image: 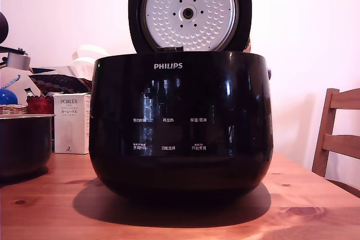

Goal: Pick up the metallic pot next to the rice cooker

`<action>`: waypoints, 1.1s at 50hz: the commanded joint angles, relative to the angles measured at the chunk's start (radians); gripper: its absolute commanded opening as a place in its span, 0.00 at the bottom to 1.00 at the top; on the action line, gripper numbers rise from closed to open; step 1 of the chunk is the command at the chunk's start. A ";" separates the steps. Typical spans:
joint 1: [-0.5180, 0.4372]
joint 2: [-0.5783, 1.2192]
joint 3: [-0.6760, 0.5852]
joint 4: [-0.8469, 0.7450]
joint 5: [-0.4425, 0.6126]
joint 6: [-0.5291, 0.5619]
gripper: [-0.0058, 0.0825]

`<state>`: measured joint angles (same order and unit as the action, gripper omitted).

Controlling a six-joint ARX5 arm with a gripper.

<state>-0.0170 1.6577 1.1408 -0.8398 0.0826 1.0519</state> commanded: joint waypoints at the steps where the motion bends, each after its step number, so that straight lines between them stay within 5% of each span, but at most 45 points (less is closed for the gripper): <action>1: 0.002 0.008 -0.007 0.004 0.022 0.005 0.41; 25: -0.017 0.057 -0.007 -0.011 0.029 0.052 0.04; 55: -0.042 -0.011 0.080 -0.122 -0.024 0.056 0.04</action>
<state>-0.0479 1.6978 1.1797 -0.9581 0.0578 1.1057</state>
